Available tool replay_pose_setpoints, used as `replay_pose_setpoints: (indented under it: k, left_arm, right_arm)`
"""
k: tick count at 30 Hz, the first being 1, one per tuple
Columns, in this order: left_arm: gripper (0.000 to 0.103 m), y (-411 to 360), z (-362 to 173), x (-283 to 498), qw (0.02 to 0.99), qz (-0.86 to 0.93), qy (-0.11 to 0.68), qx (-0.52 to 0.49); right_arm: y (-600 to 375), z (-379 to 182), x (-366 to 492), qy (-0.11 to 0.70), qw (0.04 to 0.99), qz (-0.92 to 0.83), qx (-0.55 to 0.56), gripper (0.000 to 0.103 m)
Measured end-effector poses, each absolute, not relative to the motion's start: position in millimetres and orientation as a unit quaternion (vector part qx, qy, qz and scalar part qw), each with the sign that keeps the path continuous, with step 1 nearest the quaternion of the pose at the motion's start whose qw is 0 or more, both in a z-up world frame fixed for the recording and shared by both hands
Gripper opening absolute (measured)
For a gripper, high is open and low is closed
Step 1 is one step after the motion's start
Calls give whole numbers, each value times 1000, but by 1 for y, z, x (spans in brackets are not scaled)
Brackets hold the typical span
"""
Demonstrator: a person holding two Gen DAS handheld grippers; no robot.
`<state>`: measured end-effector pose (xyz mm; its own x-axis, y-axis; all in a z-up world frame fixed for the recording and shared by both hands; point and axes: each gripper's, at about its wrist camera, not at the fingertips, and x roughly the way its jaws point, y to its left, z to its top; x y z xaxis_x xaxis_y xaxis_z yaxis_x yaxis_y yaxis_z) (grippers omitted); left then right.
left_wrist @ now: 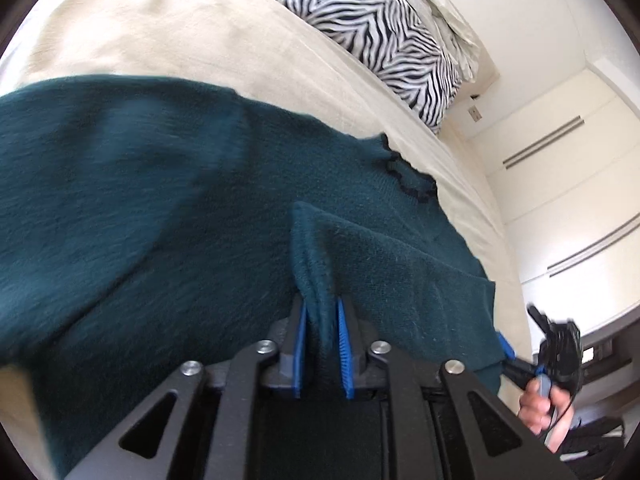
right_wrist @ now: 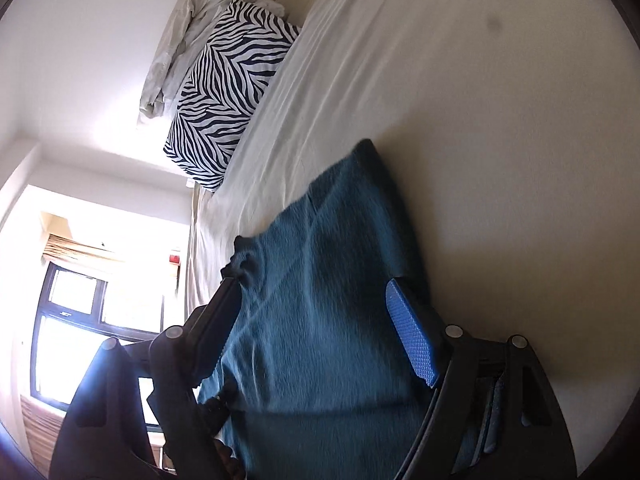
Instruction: Fold small clothes
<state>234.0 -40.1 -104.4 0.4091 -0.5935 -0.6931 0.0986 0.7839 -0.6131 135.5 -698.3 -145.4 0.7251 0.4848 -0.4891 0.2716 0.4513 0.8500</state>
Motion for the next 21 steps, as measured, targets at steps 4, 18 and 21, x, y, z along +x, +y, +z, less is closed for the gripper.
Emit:
replay_pose_setpoints:
  k: [4,18,21]
  left_arm:
    - [56,21,-73,195,823,-194,439,-303]
    - [68,315,-126,69,719,65,269,-637]
    - [67,323,-132,83,711,68,251,-654]
  right_arm:
    - [-682,-119,94,324,775,99,534,76]
    - [-531,-91,68,352,764,193,506,76]
    - [-511,-87,63,356,765,200,498,76]
